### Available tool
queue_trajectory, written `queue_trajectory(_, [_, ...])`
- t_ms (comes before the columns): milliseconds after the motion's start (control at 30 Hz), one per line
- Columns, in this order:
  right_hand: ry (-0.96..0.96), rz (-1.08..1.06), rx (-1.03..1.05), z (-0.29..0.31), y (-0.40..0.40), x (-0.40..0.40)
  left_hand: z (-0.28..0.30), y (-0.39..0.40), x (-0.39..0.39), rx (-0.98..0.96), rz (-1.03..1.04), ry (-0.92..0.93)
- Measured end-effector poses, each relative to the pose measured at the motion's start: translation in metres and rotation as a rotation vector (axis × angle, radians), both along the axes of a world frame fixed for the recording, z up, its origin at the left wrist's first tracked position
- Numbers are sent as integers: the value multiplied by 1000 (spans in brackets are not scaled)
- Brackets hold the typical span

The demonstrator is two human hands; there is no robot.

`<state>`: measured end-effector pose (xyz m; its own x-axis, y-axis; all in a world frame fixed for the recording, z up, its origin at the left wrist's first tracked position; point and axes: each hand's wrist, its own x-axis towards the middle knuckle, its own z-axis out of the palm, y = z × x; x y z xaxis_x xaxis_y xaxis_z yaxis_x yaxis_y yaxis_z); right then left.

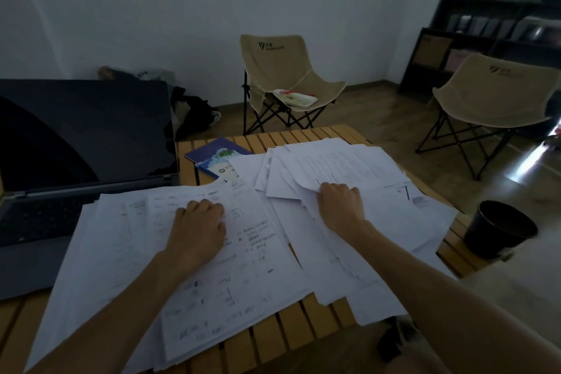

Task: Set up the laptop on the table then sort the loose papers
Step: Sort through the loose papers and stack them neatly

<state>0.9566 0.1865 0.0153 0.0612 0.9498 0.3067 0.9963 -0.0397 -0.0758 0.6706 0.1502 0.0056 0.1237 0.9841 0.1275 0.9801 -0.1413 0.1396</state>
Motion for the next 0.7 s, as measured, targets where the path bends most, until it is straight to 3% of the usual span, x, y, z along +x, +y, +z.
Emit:
queue_trajectory(67, [-49, 37, 48, 6, -4, 2, 6, 0, 15, -16, -32, -194])
queue_trajectory(133, [-63, 80, 75, 14, -14, -6, 13, -2, 37, -53, -49, -545])
queue_trajectory(233, [-105, 208, 179, 21, -49, -25, 34, -2, 71, -418, 185, -1258])
queue_trajectory(300, [-80, 330, 166, 19, -73, -33, 36, 1, 83, -542, 278, -1440])
queue_trajectory(333, [-25, 413, 96, 18, -82, -35, 34, 2, 86, -528, 273, -1413])
queue_trajectory(433, [322, 453, -217, 24, -93, -29, 31, 4, 76, -376, 179, -1027])
queue_trajectory(500, [453, 338, -73, 30, -84, -10, 43, 5, 59, -354, 83, -865])
queue_trajectory(567, [438, 197, 39, 37, -62, 15, 59, 4, 37, -408, -20, -850])
queue_trajectory(700, [538, 130, -205, 58, -27, 41, 86, -2, -4, -524, -171, -898])
